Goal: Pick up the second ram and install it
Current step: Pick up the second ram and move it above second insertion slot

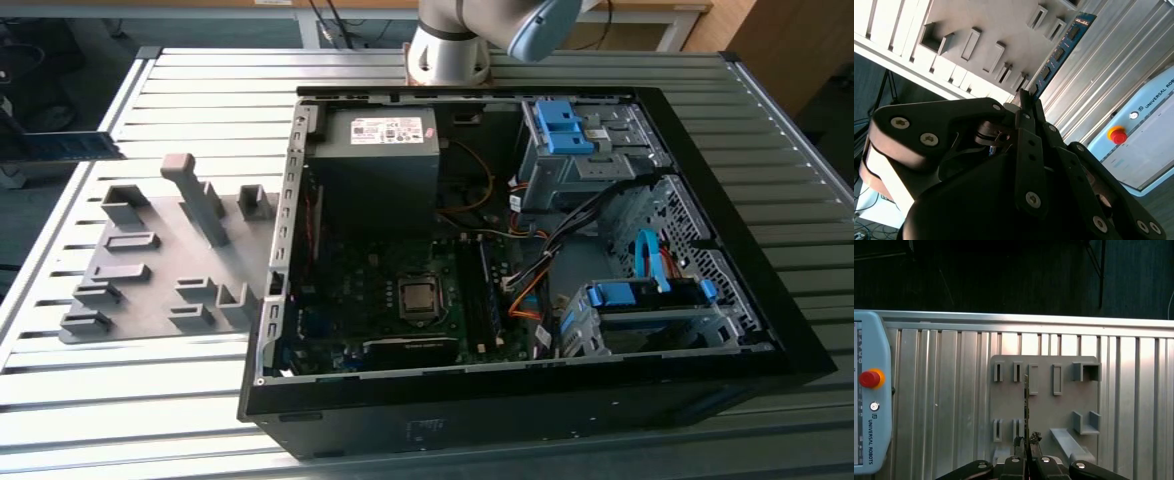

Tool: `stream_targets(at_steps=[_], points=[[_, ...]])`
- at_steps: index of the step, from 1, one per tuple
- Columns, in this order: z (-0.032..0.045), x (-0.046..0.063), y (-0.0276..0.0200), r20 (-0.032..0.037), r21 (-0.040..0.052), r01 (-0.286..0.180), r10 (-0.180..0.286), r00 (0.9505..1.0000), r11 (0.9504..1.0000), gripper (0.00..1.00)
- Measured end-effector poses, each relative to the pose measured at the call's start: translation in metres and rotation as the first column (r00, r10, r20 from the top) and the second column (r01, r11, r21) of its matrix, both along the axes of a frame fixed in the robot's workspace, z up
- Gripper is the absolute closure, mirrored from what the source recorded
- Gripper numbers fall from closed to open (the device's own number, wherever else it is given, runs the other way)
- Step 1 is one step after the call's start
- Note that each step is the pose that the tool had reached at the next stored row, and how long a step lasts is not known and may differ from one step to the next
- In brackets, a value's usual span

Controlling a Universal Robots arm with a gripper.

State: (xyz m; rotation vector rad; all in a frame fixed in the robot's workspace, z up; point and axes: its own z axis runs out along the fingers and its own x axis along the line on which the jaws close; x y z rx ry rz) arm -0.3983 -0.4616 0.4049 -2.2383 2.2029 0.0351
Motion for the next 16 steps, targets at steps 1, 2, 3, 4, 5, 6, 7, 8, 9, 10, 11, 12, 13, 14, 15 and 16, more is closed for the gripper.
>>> stream_targets(at_steps=[1, 2, 3, 4, 5, 6, 7, 8, 9, 10, 11, 12, 13, 14, 15, 16], points=[[0.0, 0.0003, 0.0, -0.0001, 0.0, 0.0, 0.0, 1.0, 1.0, 0.86], [0.0001, 0.0007, 0.0, -0.0002, -0.0001, 0.0, 0.0, 1.0, 1.0, 0.86], [0.0001, 0.0012, 0.0, -0.0001, -0.0001, 0.0, 0.0, 1.0, 1.0, 0.86], [0.0, 0.0017, 0.0, -0.0001, -0.0001, 0.0, 0.0, 1.0, 1.0, 0.86], [0.0, 0.0022, 0.0, -0.0001, 0.0, 0.0, 0.0, 1.0, 1.0, 0.86], [0.0, 0.0027, 0.0, 0.0, 0.0, 0.0, 0.0, 1.0, 1.0, 0.86], [0.0, 0.0031, 0.0, 0.0, 0.0, 0.0, 0.0, 1.0, 1.0, 0.86], [0.0, 0.0034, 0.0, -0.0001, 0.0, 0.0, 0.0, 1.0, 1.0, 0.86], [0.0, 0.0038, 0.0, 0.0, 0.0, 0.0, 0.0, 1.0, 1.0, 0.86], [0.0, 0.0041, 0.0, 0.0, 0.0, 0.0, 0.0, 1.0, 1.0, 0.86], [0.0001, 0.0044, 0.0, -0.0002, -0.0001, 0.0, 0.0, 1.0, 1.0, 0.86], [0.0001, 0.0047, 0.0, -0.0001, -0.0001, 0.0, 0.0, 1.0, 1.0, 0.86], [0.0, 0.005, 0.0, -0.0001, 0.0, 0.0, 0.0, 1.0, 1.0, 0.86], [0.0, 0.0052, 0.0, -0.0001, 0.0, 0.0, 0.0, 1.0, 1.0, 0.86], [0.0, 0.0055, 0.0, 0.0, 0.0, 0.0, 0.0, 1.0, 1.0, 0.86], [0.0001, 0.0058, 0.0, -0.0001, 0.0, 0.0, 0.0, 1.0, 1.0, 0.86]])
